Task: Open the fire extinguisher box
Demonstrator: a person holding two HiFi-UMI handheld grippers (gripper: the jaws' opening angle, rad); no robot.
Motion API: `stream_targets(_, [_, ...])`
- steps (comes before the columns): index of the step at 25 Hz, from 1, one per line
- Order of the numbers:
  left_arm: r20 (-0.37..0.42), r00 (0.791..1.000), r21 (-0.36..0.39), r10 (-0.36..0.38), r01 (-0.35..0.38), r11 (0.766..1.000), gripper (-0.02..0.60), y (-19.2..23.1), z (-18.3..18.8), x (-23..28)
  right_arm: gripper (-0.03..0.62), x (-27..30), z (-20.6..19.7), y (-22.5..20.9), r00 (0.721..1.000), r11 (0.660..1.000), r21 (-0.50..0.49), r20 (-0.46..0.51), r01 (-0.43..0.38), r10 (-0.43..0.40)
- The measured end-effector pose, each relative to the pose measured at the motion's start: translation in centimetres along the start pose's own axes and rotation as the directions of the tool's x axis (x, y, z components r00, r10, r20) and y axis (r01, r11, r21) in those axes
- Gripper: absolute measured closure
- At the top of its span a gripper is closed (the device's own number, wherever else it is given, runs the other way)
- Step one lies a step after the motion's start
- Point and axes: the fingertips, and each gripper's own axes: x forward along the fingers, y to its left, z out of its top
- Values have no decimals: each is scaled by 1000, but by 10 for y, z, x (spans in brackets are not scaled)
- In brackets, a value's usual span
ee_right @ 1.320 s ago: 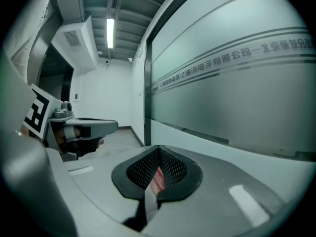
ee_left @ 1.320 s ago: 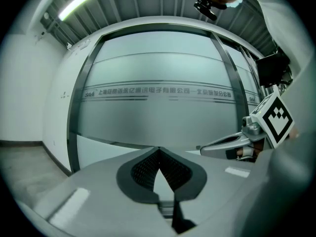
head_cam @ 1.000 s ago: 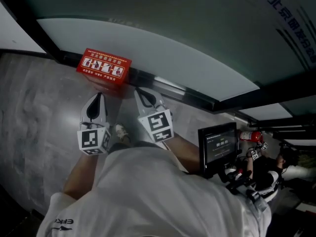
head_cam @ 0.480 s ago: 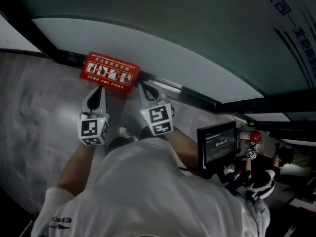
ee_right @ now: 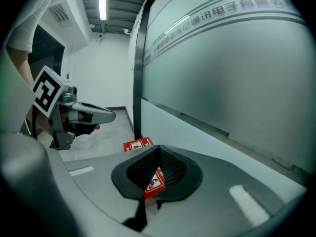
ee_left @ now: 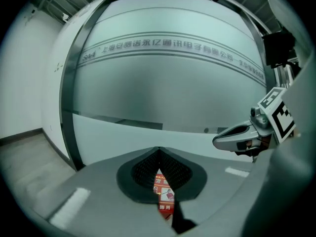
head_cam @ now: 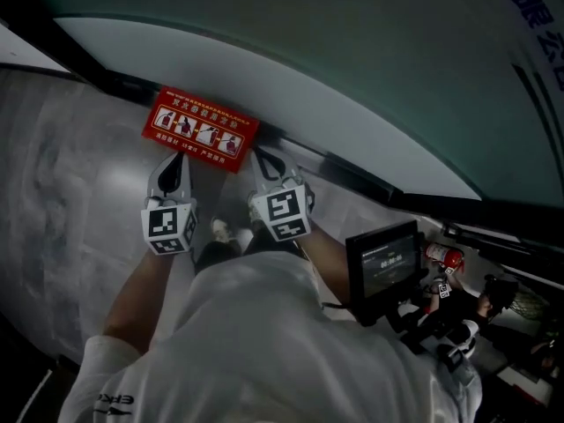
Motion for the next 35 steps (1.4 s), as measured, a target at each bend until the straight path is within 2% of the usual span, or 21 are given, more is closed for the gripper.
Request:
stream_targets(6, [-86, 996, -3, 31, -32, 999, 578, 6, -41, 37, 582, 38, -37, -13, 998, 999, -8, -50, -36, 36])
stream_targets(11, [-187, 981, -16, 44, -47, 999, 578, 10, -87, 54, 582, 65, -64, -9, 993, 997, -27, -94, -75, 73])
stream_targets(15, [-218, 974, -11, 61, -65, 998, 578, 16, -113, 72, 582, 86, -85, -9, 988, 995, -41, -125, -95, 89])
stream_targets(22, [-298, 951, -49, 78, -97, 994, 578, 28, -166, 89, 582, 112, -126, 0, 978, 991, -63, -179, -122, 109])
stream_targets(28, [-342, 934, -64, 102, -132, 989, 578, 40, -199, 95, 580, 128, -152, 13, 972, 977, -157, -205, -146, 112])
stream_targets(33, [-381, 918, -66, 110, -145, 987, 578, 46, -223, 96, 575, 144, -174, 30, 967, 948, -267, -230, -172, 110])
stream_targets(35, [-389, 914, -72, 111, -151, 986, 578, 47, -232, 95, 518, 149, -182, 40, 962, 933, -302, -244, -194, 120])
